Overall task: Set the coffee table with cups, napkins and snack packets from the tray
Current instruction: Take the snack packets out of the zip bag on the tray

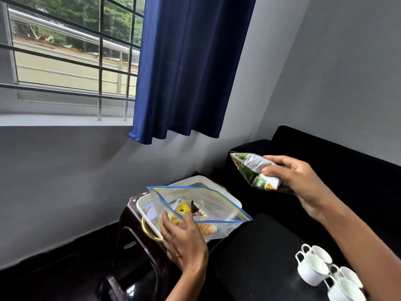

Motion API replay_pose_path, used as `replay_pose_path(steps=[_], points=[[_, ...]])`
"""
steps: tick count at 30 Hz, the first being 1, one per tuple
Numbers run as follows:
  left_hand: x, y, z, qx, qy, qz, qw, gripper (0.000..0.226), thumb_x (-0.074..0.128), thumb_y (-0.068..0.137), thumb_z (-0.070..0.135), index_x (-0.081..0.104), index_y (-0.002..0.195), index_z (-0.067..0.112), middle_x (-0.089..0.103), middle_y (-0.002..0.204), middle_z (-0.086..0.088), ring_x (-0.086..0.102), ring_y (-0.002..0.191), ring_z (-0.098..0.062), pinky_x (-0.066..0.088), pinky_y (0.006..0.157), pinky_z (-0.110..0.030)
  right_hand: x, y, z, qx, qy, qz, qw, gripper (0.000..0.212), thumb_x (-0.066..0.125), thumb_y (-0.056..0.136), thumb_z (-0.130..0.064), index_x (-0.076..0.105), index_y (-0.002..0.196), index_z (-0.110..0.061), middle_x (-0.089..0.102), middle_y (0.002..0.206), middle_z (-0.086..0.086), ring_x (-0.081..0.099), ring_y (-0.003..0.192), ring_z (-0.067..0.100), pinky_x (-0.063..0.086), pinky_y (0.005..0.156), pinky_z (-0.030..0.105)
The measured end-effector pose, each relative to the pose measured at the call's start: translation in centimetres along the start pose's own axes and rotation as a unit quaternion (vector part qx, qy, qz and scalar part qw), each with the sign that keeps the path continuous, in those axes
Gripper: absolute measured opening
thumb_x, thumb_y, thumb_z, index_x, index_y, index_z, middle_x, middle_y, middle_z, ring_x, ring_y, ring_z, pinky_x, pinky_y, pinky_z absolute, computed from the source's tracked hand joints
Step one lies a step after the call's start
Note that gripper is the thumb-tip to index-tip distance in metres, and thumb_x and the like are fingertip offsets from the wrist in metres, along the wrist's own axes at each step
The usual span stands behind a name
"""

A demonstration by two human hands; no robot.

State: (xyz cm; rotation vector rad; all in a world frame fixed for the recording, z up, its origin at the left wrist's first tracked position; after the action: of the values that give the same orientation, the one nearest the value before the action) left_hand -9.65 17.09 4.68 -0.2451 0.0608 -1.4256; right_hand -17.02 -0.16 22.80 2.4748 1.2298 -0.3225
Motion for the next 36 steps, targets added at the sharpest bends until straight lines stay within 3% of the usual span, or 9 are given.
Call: replay_pose_path(steps=[5,11,14,19,24,28,30,32,36], points=[[0.3,0.1,-0.4,-0.009,0.017,0.002,1.000,0.060,0.040,0.093,0.037,0.020,0.149,0.027,0.018,0.158,0.000,0.019,0.143,-0.025,0.015,0.116,-0.048,0.7,3.0,4.9,0.030,-0.021,0.026,0.999,0.037,0.069,0.077,-0.005,0.063,0.113,-0.009,0.071,0.092,0.005,0.066,0.070,0.006,0.049,0.056,0.010],[0.7,-0.4,-0.7,-0.007,0.025,0.002,1.000,0.064,0.043,0.094,0.034,0.013,0.151,0.029,0.010,0.160,0.008,0.016,0.144,-0.022,0.013,0.117,-0.048,4.2,7.0,11.9,0.062,-0.118,0.003,0.991,0.048,0.071,0.075,-0.008,0.058,0.122,-0.007,0.064,0.113,0.011,0.062,0.099,0.020,0.049,0.086,0.029],[0.7,-0.5,-0.9,-0.006,0.030,0.009,0.999,0.068,0.045,0.093,0.033,0.011,0.151,0.029,0.008,0.159,0.010,0.016,0.145,-0.020,0.011,0.117,-0.045,6.2,8.9,15.0,0.055,-0.190,-0.029,0.980,0.051,0.071,0.075,-0.013,0.057,0.124,-0.013,0.062,0.118,0.006,0.059,0.104,0.019,0.047,0.092,0.032],[0.9,-0.6,-1.2,0.004,0.054,0.005,0.999,0.068,0.044,0.093,0.037,0.008,0.151,0.031,0.006,0.159,0.013,0.015,0.145,-0.015,0.005,0.117,-0.042,8.9,12.1,20.6,0.092,-0.353,-0.054,0.930,0.053,0.064,0.081,-0.039,0.046,0.131,-0.031,0.056,0.128,0.001,0.047,0.122,0.024,0.028,0.094,0.036],[0.8,-0.4,-1.3,0.006,0.067,0.015,0.998,0.066,0.046,0.093,0.036,0.012,0.150,0.033,0.007,0.159,0.015,0.013,0.145,-0.012,0.004,0.117,-0.039,9.6,13.8,25.6,0.120,-0.503,-0.103,0.850,0.047,0.042,0.090,-0.043,0.032,0.136,-0.034,0.041,0.141,-0.003,0.031,0.129,0.023,0.025,0.100,0.045],[0.9,-0.4,-1.3,0.011,0.079,0.011,0.997,0.066,0.047,0.093,0.036,0.013,0.150,0.033,0.008,0.158,0.017,0.014,0.145,-0.011,0.003,0.117,-0.037,9.5,13.7,26.3,0.105,-0.526,-0.110,0.837,0.058,0.047,0.089,-0.046,0.025,0.140,-0.032,0.029,0.150,-0.005,0.025,0.136,0.021,0.022,0.103,0.048],[1.0,-0.5,-1.4,0.010,0.085,0.002,0.996,0.066,0.045,0.094,0.038,0.011,0.150,0.034,0.007,0.159,0.016,0.013,0.145,-0.011,0.002,0.117,-0.037,9.5,13.3,24.8,0.087,-0.510,-0.097,0.851,0.062,0.048,0.089,-0.047,0.022,0.143,-0.031,0.025,0.152,-0.005,0.023,0.138,0.022,0.021,0.105,0.049],[1.1,-0.6,-1.4,0.011,0.089,-0.008,0.996,0.066,0.041,0.093,0.040,0.009,0.150,0.033,0.005,0.159,0.016,0.012,0.145,-0.010,0.002,0.117,-0.038,9.1,12.5,21.8,0.058,-0.443,-0.045,0.893,0.051,0.050,0.091,-0.040,0.035,0.139,-0.029,0.036,0.146,-0.001,0.033,0.131,0.024,0.026,0.104,0.046],[1.0,-0.8,-1.3,0.008,0.086,-0.023,0.996,0.068,0.039,0.093,0.042,0.004,0.151,0.033,0.003,0.159,0.015,0.010,0.146,-0.011,0.001,0.118,-0.038,7.4,9.0,14.0,-0.054,-0.161,0.083,0.982,0.018,0.055,0.088,-0.007,0.068,0.097,-0.014,0.067,0.100,0.006,0.062,0.092,0.021,0.048,0.085,0.033]])
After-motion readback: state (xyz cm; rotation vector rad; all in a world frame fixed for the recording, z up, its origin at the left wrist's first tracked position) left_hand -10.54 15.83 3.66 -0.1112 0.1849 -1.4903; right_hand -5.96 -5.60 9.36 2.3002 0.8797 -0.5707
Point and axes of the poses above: each hand's wrist, its own y-axis towards the middle knuckle, its own x-axis out of the palm, z = x × y, the point moved 5 cm from there along y, towards the middle knuckle
